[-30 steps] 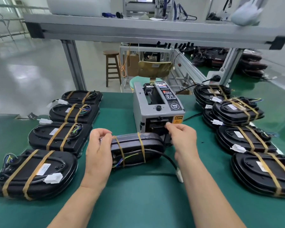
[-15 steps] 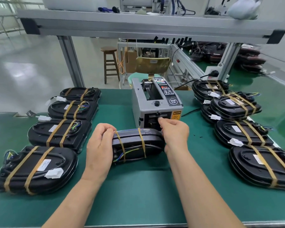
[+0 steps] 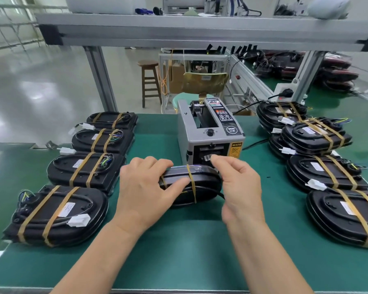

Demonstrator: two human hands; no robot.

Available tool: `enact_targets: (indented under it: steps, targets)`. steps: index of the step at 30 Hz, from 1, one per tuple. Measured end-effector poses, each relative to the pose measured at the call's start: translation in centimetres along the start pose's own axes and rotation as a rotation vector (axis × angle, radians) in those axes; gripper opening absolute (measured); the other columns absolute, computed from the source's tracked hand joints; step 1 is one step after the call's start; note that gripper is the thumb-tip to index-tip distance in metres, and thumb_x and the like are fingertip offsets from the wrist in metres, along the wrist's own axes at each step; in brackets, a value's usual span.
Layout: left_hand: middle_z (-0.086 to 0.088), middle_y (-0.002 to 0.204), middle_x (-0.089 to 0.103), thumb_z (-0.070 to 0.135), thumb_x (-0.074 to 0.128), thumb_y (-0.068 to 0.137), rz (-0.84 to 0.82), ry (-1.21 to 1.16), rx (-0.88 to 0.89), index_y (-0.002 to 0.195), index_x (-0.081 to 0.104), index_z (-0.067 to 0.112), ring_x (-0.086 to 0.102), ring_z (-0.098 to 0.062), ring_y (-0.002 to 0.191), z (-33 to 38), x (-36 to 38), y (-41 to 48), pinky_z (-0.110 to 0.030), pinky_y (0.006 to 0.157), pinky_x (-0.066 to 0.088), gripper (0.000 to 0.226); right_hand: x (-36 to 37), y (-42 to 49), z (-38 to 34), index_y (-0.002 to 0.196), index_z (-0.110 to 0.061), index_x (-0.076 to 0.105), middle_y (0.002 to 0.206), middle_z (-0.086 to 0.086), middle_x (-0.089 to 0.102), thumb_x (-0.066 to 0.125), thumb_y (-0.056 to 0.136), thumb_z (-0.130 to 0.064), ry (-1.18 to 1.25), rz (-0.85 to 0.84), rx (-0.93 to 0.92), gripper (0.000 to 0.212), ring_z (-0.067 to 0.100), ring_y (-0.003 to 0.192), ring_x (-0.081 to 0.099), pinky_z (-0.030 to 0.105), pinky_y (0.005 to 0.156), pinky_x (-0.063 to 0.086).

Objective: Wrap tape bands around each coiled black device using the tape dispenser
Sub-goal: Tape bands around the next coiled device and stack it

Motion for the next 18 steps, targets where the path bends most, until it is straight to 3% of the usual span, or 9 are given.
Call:
enact_targets:
  steps: [3,8,11,18]
  targets:
    - [0.005,0.076,0.063,0.058,0.055,0.076,-0.002,0.113,0.084,0.082,0.07,0.017,0.057,-0.026,0.086,0.7,-0.5,0.6,-0.04,0.086,0.034,0.044,0.5,-1.4,0.5,0.055,-0.023,0.075,0.114,-0.007,0.064,0.078,0.079,-0.011,0.004,-0.01,0.001,0.028,-0.001,0.094,0.063,0.019,0.083,0.044]
    - [0.005,0.084,0.065,0.035,0.056,0.083,-0.118,0.08,0.195,0.113,0.063,0.019,0.063,-0.023,0.082,2.5,0.0,0.9,-0.04,0.084,0.043,0.034,0.8,-1.9,1.3,0.064,-0.018,0.075,0.116,-0.009,0.06,0.077,0.081,-0.009,0.029,0.037,-0.044,0.02,0.004,0.106,0.06,0.025,0.094,0.044]
    - [0.007,0.091,0.067,0.034,0.055,0.086,-0.125,0.043,0.205,0.109,0.067,0.024,0.065,-0.021,0.086,2.5,-0.2,0.8,-0.038,0.078,0.045,0.028,0.9,-1.8,1.5,0.06,-0.02,0.075,0.112,-0.011,0.061,0.078,0.08,-0.011,-0.022,0.055,-0.055,0.022,0.009,0.11,0.06,0.038,0.105,0.045]
    - [0.009,0.101,0.073,0.027,0.065,0.081,-0.016,-0.009,0.247,0.107,0.073,0.02,0.07,-0.018,0.088,2.5,-0.5,0.3,-0.035,0.073,0.054,0.027,0.9,-1.6,2.4,0.058,-0.022,0.072,0.109,-0.012,0.062,0.077,0.08,-0.009,-0.078,0.079,-0.061,0.026,0.011,0.107,0.06,0.044,0.101,0.048]
Point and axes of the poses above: each hand's wrist, its own y-axis towards the middle knuckle, its own x-axis out of the palm, z = x × y, the point moved 4 cm from there along y, towards the middle knuckle
